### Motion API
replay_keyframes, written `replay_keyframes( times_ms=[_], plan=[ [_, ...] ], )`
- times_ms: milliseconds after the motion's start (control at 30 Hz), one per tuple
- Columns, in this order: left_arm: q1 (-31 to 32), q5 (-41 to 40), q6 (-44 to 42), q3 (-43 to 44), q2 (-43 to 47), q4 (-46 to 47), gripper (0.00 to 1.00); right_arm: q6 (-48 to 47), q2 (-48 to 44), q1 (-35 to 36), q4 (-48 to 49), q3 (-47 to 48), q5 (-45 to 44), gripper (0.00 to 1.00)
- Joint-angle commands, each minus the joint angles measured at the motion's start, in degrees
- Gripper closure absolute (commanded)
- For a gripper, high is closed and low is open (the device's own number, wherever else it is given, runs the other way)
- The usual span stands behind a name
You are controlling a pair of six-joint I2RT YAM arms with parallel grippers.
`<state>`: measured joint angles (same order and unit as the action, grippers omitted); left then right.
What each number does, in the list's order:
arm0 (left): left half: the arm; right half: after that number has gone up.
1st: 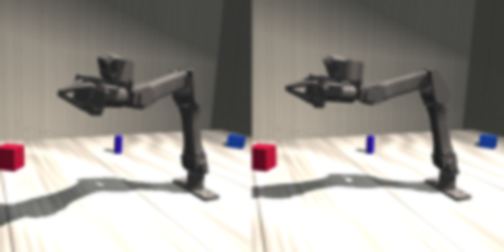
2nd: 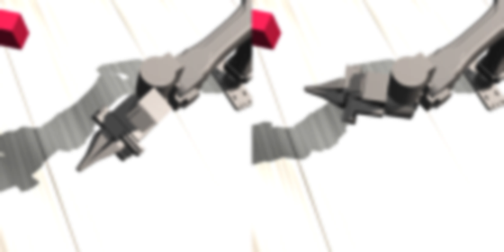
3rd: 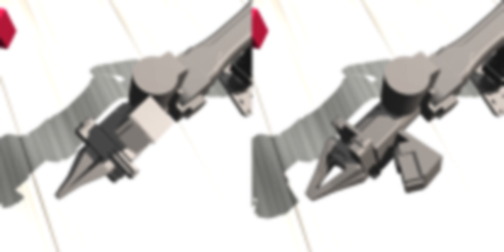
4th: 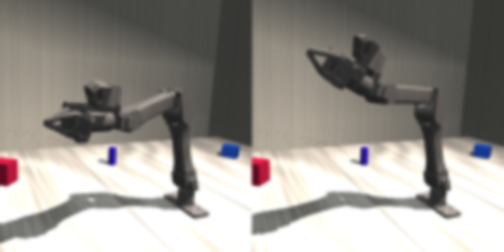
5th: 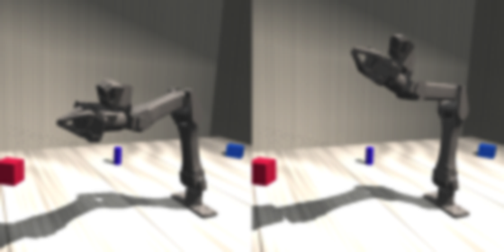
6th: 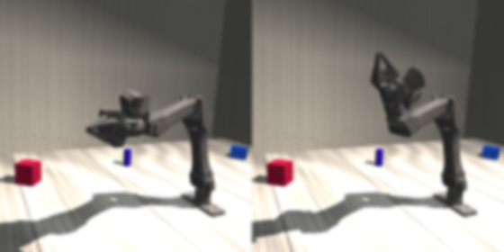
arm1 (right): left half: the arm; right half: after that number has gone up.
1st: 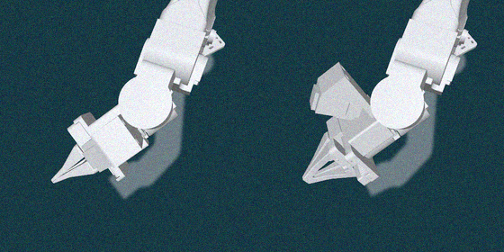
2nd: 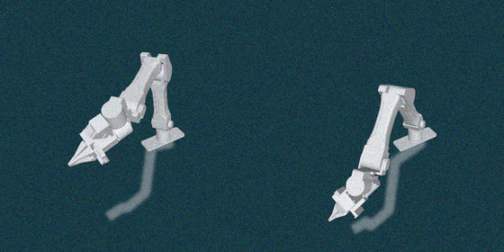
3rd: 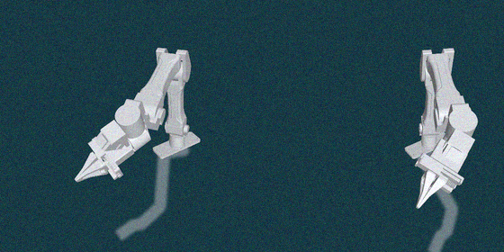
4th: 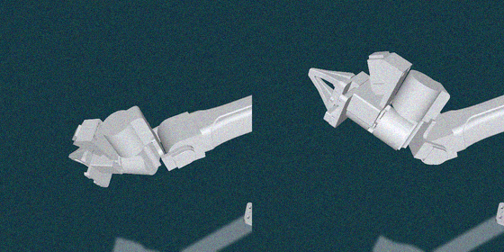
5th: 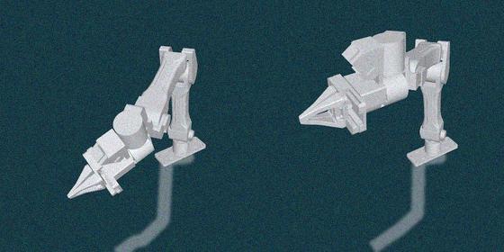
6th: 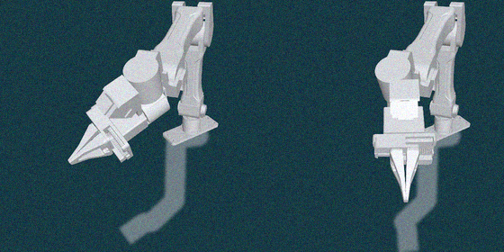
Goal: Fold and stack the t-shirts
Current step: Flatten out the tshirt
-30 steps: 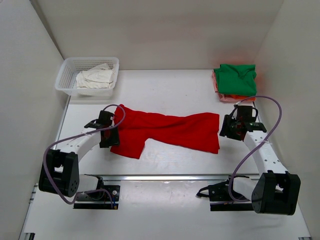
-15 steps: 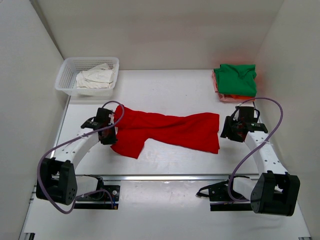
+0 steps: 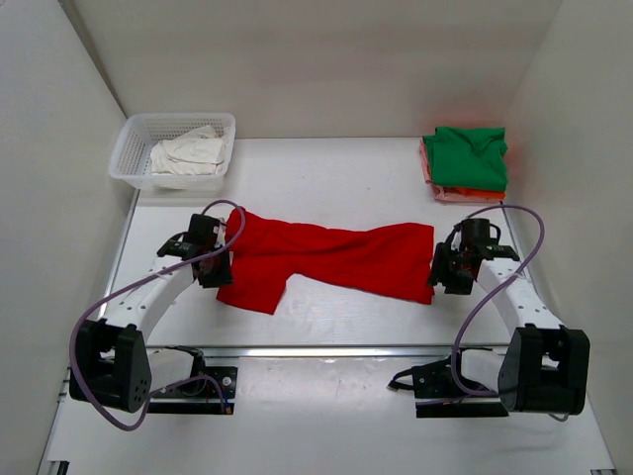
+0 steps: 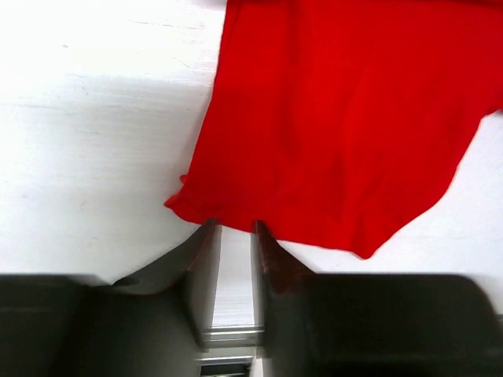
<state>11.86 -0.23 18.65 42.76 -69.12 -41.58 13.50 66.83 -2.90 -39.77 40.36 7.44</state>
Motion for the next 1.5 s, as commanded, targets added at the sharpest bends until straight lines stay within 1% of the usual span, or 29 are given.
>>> replay_keyframes(
  times_ms=[0,33,67,167,233,367,467,567,600,733,900,1000,1033,1067,1100,1133,1167,1200,1233,1300,1400,1467],
  plan=[
    [-0.6,0.32,-0.29,-0.31,0.48,-0.52,0.47,3.19,1.19,2.45,0.13,-0.81,-0.13,0.5],
    [-0.69,0.4,-0.29,-0.66,0.57,-0.08,0.44,4.25,1.03,4.89,0.04,-1.16,-0.67,0.5],
    [-0.78,0.75,-0.29,-1.19,0.74,0.27,0.38,5.39,1.55,5.61,0.04,-1.59,-1.11,0.5],
    [0.01,0.4,0.24,-1.72,0.57,0.8,0.34,8.12,2.08,7.2,1.36,-3.79,0.55,0.49],
    [-0.34,0.93,0.33,-2.24,0.65,0.98,0.33,9.52,2.52,8.08,2.76,-5.54,-0.67,0.49],
    [-0.69,0.76,0.24,-3.12,0.83,2.56,0.31,10.15,2.43,7.99,4.7,-9.15,-1.55,0.49],
    [-1.22,0.58,0.77,-4.26,0.74,3.78,0.31,10.32,1.64,7.56,8.03,-11.17,-1.11,0.52],
    [-0.96,0.32,1.21,-5.05,0.83,4.67,0.32,10.94,2.25,8.43,9.35,-11.53,-3.31,0.52],
    [-0.78,-0.99,1.64,-5.49,1.09,5.45,0.31,10.94,1.56,8.26,9.36,-11.79,-4.01,0.52],
    [-1.13,-1.18,1.83,-6.2,2.24,6.34,0.31,10.94,1.2,7.29,11.81,-12.49,-4.36,0.53],
    [-1.4,-1.7,2.09,-5.94,2.59,6.08,0.31,11.46,2.17,7.03,11.47,-12.41,-7.35,0.53],
    [-1.31,-1.62,2.17,-6.46,1.98,6.69,0.31,11.64,1.73,6.41,13.4,-13.02,-7.0,0.53],
    [-1.05,-1.88,2.09,-6.38,1.63,6.69,0.32,11.81,1.99,6.67,13.58,-12.68,-7.35,0.54],
    [-0.87,-1.79,2.09,-6.46,1.71,6.78,0.32,11.38,2.25,6.94,13.66,-12.5,-7.44,0.62],
    [-0.78,-1.79,2.17,-6.55,0.84,6.69,0.31,11.2,2.86,6.94,13.23,-12.15,-7.44,0.76],
    [-0.78,-1.79,2.18,-6.81,0.74,7.04,0.32,11.29,3.22,6.85,13.4,-12.15,-7.09,0.8],
    [-0.7,-1.79,2.09,-6.82,0.05,7.13,0.32,10.85,3.13,6.68,13.4,-11.88,-6.74,0.94],
    [-0.52,-1.1,2.26,-7.42,-0.22,7.48,0.32,10.5,3.22,6.5,13.4,-11.8,-6.3,0.97],
    [-0.26,-1.61,2.26,-7.34,-0.57,7.22,0.33,10.85,3.31,6.33,13.49,-11.97,-5.86,1.0],
    [0.44,-3.62,2.35,-6.55,-1.45,6.43,0.3,10.5,2.7,6.41,13.75,-12.15,-5.51,1.0],
    [0.1,-3.9,2.79,-6.64,-2.16,6.69,0.26,10.5,2.08,6.33,13.58,-12.06,-5.16,1.0],
    [-0.17,-3.64,2.79,-7.08,-2.86,7.57,0.27,10.5,1.29,5.97,13.75,-11.97,-4.81,1.0]
  ],
)
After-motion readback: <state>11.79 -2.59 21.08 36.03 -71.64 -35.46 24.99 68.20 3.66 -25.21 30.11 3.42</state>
